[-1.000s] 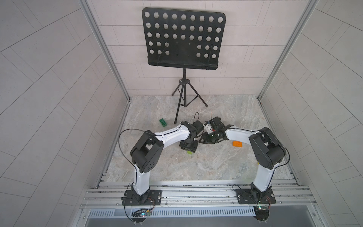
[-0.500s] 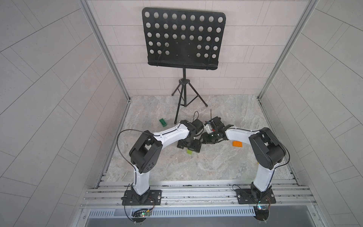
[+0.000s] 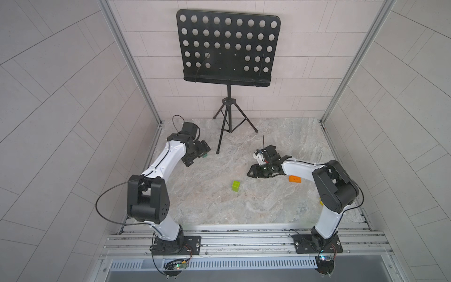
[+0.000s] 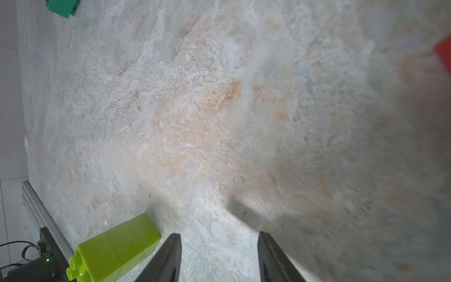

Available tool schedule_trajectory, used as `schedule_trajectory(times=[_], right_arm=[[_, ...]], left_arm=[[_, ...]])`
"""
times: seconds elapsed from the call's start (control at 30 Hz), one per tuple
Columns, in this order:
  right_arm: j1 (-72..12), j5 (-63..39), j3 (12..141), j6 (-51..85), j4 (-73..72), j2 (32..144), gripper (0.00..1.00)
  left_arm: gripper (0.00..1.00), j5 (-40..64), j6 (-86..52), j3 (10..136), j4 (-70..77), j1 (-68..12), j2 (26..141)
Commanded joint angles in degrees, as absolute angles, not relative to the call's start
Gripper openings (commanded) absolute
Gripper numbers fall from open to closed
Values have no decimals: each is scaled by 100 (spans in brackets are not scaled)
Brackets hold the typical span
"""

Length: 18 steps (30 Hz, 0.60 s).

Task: Assemble an ice cream with lego
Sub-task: Pick up the lego brick from the center of the board.

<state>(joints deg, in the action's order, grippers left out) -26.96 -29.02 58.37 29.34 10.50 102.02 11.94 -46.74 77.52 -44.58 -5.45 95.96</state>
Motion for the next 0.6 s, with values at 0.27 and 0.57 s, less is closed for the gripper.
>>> schedule_trajectory(times=[0.27,0.57], right_arm=[[-2653,-1937,5140,2926,411,8980,57],[-2444,-918,4372,3093,-32,7814,60]], left_arm=[[97,846,-4711,9986,-5082,-292,12142],[88,979,-4615,10692,-5387,-312,12966]])
